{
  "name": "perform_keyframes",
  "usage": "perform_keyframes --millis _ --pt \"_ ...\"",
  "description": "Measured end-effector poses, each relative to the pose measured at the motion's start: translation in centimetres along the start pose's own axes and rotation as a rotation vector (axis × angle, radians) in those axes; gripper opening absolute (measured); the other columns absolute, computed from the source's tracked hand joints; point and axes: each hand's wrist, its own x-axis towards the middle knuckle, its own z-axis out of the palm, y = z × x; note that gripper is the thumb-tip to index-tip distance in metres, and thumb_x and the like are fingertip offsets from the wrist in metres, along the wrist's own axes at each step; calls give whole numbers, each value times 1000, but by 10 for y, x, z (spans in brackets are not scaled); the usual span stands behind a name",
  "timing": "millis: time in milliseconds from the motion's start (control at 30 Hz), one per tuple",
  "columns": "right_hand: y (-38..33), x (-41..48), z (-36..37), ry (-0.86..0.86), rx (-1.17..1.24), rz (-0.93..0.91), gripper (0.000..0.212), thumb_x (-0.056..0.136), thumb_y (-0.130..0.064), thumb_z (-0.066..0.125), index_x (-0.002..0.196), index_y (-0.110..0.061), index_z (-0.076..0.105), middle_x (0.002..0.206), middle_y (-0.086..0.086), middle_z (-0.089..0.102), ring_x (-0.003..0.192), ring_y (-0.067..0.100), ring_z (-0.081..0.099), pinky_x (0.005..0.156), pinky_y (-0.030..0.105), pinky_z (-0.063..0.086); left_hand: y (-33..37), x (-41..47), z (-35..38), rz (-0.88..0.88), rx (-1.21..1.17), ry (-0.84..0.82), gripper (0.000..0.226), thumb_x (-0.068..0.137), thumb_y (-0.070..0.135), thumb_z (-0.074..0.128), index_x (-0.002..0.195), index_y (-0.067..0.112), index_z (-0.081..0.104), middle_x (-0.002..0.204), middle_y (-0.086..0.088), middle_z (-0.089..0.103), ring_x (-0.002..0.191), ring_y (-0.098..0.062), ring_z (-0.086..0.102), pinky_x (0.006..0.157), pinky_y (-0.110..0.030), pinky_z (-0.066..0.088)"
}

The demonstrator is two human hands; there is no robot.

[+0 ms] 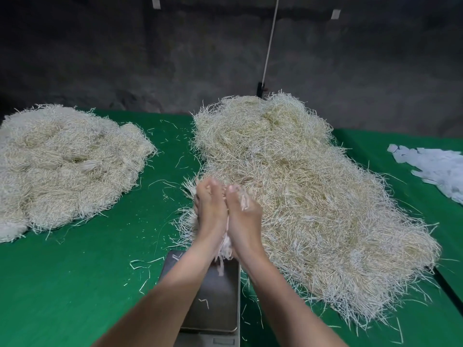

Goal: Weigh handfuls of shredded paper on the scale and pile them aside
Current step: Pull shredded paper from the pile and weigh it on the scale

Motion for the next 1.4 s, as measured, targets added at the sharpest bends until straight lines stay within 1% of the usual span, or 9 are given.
perform_keyframes --millis 167,433,600,733,1000,1100,1167,1267,1400 --pt "-8 44 -20 283 405 356 59 85 -53 55 126 -13 42 106 8 51 104 25 53 78 41 49 -9 -18 1 -357 -353 -220 90 66 81 39 143 34 35 133 10 52 122 -18 51 104 -50 37" --pt "34 -7 -2 -23 -542 -389 19 90 -40 42 100 -24 45 102 -6 44 95 9 44 84 21 38 -5 14 -17 -327 -458 173 28 89 30 64 87 2 61 67 -10 63 49 -14 62 44 -18 45" --pt "7 32 -17 80 -401 -169 22 98 -21 49 77 -27 54 89 5 61 66 13 49 60 24 38 -19 -13 -2 -337 -341 39 52 89 46 59 121 5 57 101 -12 69 85 -21 69 72 -31 57" --pt "15 -1 14 105 -662 -471 38 96 -33 38 74 -14 63 63 3 58 53 20 51 47 27 35 -3 9 -13 -292 -341 152 44 97 37 48 61 11 52 42 4 47 43 -15 46 36 -16 35" --pt "16 -5 8 17 -592 -385 39 96 -40 34 64 -27 51 55 -8 49 50 3 40 51 23 35 -4 8 -13 -290 -219 124 45 100 22 45 56 12 47 48 -1 42 30 -3 40 33 -15 32" --pt "19 15 -6 31 -638 -300 43 102 -31 31 62 -23 44 50 -9 37 41 5 32 45 20 26 -13 2 -6 -370 -231 72 41 99 40 45 99 2 60 79 -8 62 70 -15 62 64 -25 50" --pt "10 28 -16 29 -569 -168 25 101 -24 39 82 -15 52 61 -5 46 49 8 40 48 18 29 -19 -1 -3 -438 -222 66 57 96 47 46 134 4 44 117 -13 59 106 -27 57 92 -41 46" --pt "6 28 -18 -93 -54 95 27 97 -32 46 122 -24 49 122 1 55 110 14 53 94 34 46 -17 6 -8 -170 -154 135 31 95 41 50 108 14 57 75 7 53 70 -10 50 68 -28 41" --pt "5 9 -15 -283 -31 -41 67 78 -80 36 138 -63 12 151 -31 9 141 3 11 111 42 11 -18 9 -12 186 65 138 14 92 20 59 89 13 48 73 10 45 55 13 45 51 -6 34"
